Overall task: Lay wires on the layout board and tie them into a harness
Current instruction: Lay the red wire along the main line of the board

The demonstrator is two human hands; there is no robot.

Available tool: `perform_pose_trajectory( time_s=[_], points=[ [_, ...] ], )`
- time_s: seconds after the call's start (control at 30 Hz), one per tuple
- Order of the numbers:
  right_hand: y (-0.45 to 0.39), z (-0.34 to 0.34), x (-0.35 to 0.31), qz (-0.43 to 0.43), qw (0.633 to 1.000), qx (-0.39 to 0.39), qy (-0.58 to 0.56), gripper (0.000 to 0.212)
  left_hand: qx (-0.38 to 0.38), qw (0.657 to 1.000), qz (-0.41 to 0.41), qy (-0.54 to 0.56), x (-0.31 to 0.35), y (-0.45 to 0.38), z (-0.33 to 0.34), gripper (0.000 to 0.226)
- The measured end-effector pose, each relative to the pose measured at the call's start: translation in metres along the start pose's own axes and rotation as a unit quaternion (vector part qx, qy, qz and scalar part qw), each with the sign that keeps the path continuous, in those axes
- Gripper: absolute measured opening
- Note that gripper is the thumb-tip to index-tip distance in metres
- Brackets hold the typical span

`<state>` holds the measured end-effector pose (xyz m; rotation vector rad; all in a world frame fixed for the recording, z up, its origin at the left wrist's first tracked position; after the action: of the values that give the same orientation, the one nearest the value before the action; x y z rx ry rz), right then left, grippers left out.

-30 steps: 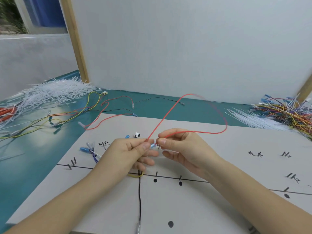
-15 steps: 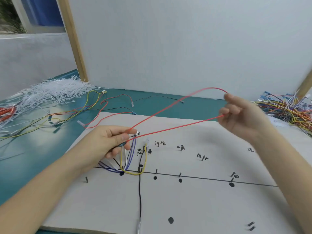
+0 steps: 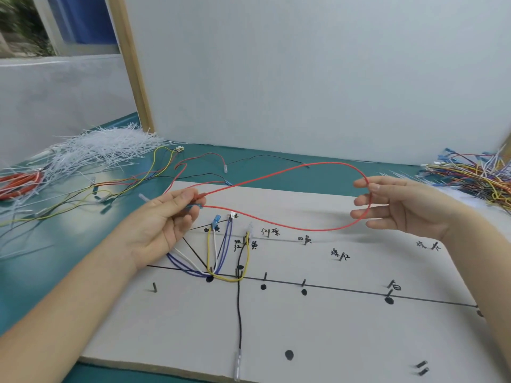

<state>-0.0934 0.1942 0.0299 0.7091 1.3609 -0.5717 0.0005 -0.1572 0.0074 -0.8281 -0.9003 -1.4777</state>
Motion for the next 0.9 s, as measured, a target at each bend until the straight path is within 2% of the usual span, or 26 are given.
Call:
perform_pose_trajectory(
  time_s=[0.17,0.47,0.63,0.7,0.77,0.9],
  points=[
    [-0.001,0.002,0.002,0.014,1.0,0.007,-0.001,0.023,-0.013,1.0,0.005,0.013,-0.002,-0.004,-0.001,0.016],
    [0.0,0.004,-0.001,-0.004,1.0,0.011,-0.024,0.019,-0.042,0.999,0.023,0.009,-0.001,-0.005,0.0,0.045],
    [0.002,0.006,-0.007,-0.05,0.995,0.04,-0.071,0.045,-0.053,0.998,0.044,-0.014,0.001,-0.006,0.002,0.057],
    [0.001,0.007,-0.009,-0.062,0.995,0.048,-0.065,0.039,-0.06,0.996,0.053,-0.028,0.001,-0.005,0.003,0.059],
    [-0.002,0.01,-0.009,-0.067,0.995,0.045,-0.054,0.023,-0.068,0.995,0.061,-0.042,0.0,-0.003,0.005,0.06],
    [-0.004,0.012,-0.007,-0.046,0.998,0.049,-0.02,0.037,-0.066,0.994,0.07,-0.054,0.002,-0.001,0.006,0.06]
  ],
)
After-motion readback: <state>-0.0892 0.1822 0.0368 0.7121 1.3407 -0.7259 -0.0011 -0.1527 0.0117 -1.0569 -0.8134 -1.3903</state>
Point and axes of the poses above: each hand's wrist, its own y-axis away from the middle knuckle, its own z-axis out of the palm, x = y × z, the point moved 6 cm from there along -y, towards the middle knuckle, and after that the axes turned 14 degrees about -x, right-handed, at the moved point
